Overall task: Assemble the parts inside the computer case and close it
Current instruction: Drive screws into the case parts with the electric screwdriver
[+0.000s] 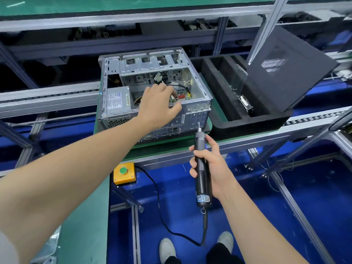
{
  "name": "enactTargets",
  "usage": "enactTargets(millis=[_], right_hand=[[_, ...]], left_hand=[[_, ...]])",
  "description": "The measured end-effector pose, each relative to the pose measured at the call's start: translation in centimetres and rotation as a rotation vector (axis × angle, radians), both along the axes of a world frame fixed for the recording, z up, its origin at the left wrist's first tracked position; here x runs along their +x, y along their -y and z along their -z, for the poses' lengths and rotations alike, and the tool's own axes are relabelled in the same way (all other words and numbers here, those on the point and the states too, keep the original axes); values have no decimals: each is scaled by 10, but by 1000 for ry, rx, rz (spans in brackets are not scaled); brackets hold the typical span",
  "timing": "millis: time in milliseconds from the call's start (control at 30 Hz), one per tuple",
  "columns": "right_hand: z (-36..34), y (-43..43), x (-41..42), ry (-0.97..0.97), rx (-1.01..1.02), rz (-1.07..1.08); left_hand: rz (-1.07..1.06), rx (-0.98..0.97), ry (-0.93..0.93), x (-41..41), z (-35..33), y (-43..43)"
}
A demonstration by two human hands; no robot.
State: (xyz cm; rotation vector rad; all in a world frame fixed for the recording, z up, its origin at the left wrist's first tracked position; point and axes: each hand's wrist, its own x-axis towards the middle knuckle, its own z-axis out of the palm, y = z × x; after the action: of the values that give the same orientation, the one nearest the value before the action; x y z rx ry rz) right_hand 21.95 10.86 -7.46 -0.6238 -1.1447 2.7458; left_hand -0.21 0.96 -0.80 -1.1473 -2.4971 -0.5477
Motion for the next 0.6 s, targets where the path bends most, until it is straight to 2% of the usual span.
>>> enactTargets(millis=[133,300,467,600], right_hand=[[-4,-31,6,5,2,32],[-11,-96,7,20,35,30],[-8,-174,-1,67,33,95],[-3,-229,-15,110,62,82]], left_hand=[[120,84,-108,19,-2,-38],[198,105,-41,37,-6,-108],[210,58,149,49,-4,-183],[-37,-52,372,41,-3,-231]])
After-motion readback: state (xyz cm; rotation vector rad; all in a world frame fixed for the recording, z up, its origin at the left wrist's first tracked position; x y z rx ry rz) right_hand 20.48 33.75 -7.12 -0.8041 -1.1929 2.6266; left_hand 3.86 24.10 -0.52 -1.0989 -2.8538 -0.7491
